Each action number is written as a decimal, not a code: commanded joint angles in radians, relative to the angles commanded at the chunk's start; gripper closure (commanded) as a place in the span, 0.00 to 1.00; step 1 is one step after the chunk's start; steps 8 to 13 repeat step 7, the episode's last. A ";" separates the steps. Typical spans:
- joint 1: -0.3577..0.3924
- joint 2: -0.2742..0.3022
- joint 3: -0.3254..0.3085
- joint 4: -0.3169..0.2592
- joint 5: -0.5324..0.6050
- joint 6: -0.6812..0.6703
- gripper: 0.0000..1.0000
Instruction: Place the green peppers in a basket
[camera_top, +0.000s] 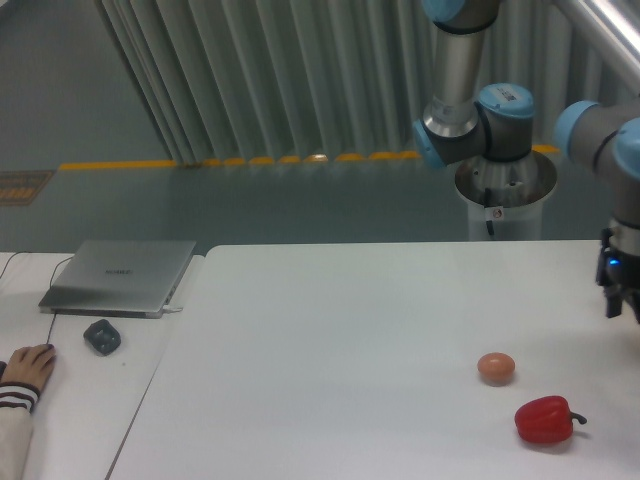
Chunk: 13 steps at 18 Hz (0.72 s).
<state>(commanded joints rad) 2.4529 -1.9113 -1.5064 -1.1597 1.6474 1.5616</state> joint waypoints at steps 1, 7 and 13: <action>-0.005 -0.003 0.000 0.000 -0.006 0.002 0.00; -0.006 0.000 -0.005 0.000 -0.009 0.006 0.00; -0.006 0.000 -0.005 0.000 -0.009 0.006 0.00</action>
